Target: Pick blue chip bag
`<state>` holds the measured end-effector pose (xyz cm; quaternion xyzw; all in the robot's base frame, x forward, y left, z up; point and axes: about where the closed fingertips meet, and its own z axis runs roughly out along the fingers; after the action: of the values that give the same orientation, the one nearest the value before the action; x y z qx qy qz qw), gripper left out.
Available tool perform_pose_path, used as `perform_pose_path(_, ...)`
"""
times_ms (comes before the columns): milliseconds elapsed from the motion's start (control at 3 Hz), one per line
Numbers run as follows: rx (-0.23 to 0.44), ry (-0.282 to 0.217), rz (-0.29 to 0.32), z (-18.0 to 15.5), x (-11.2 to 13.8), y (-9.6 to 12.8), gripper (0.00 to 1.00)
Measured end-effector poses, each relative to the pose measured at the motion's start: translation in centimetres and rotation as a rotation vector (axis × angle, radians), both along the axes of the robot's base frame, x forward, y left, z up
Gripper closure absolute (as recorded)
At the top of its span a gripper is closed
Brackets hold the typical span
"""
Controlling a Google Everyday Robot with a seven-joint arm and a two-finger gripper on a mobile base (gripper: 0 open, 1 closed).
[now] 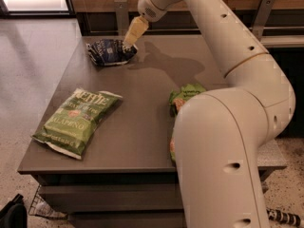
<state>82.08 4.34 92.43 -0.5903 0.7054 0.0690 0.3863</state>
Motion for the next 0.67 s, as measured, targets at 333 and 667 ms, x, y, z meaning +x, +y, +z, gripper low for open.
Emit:
perform_pose_path(333, 0.067, 0.026, -0.012, -2.1, 0.8, 3.1, 0.00)
perform_pose_path(667, 0.114, 0.072, -0.004, -4.8, -0.1, 6.9, 0.00)
